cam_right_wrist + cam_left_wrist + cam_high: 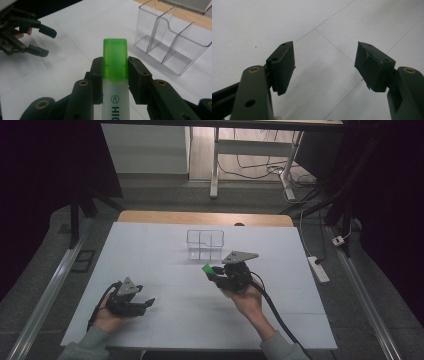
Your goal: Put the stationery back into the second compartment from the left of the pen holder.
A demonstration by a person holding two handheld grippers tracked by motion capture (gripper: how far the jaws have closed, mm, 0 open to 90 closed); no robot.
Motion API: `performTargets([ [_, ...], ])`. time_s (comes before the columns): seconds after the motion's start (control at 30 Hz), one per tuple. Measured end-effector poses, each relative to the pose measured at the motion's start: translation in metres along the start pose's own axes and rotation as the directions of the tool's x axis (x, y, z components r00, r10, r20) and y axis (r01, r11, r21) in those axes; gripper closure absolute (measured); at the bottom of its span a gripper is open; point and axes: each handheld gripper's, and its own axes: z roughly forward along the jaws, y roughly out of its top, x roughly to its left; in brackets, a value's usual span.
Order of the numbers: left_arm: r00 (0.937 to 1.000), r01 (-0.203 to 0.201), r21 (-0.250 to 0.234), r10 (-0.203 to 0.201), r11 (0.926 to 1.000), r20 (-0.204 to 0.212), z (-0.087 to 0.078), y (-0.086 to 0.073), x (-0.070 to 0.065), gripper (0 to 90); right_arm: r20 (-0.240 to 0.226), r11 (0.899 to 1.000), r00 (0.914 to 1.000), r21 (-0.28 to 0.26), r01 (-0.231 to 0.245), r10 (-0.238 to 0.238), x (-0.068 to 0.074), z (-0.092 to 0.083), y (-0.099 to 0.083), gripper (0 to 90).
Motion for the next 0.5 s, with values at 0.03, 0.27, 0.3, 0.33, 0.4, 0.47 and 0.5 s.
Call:
performTargets([
  [0.03, 1.0000, -0.001, 0.001, 0.001, 1.0000, 0.000, 0.000, 0.000, 0.000, 32.2, 0.000, 1.000, 1.0000, -0.009, -0.003, 0.003, 0.000, -0.001, 0.001, 66.5],
  [0.27, 1.0000, -0.001, 0.001, 0.001, 1.0000, -0.001, 0.001, 0.000, -0.001, 32.2, 0.007, 0.998, 1.0000, -0.071, -0.002, 0.002, -0.007, -0.009, 0.006, 66.4],
  [0.3, 1.0000, 0.000, 0.000, 0.000, 1.0000, -0.001, 0.001, 0.000, -0.001, 32.2, 0.012, 0.997, 0.9999, -0.079, 0.000, 0.001, -0.008, -0.010, 0.007, 66.4],
  [0.33, 1.0000, 0.000, 0.001, 0.000, 1.0000, -0.001, 0.001, 0.000, 0.000, 32.2, 0.013, 0.996, 0.9999, -0.089, -0.005, 0.006, -0.010, -0.011, 0.008, 66.4],
  [0.4, 1.0000, -0.002, 0.002, 0.002, 1.0000, 0.000, 0.001, 0.001, 0.000, 32.2, 0.018, 0.993, 0.9997, -0.114, -0.014, 0.016, -0.014, -0.014, 0.011, 66.4],
  [0.47, 1.0000, -0.002, 0.002, 0.002, 1.0000, 0.001, 0.001, 0.001, 0.000, 32.2, 0.018, 0.990, 0.9994, -0.138, -0.026, 0.029, -0.019, -0.016, 0.013, 66.4],
  [0.5, 1.0000, -0.003, 0.003, 0.003, 1.0000, 0.001, 0.001, 0.001, 0.000, 32.2, 0.016, 0.988, 0.9993, -0.148, -0.032, 0.035, -0.022, -0.017, 0.013, 66.5],
])
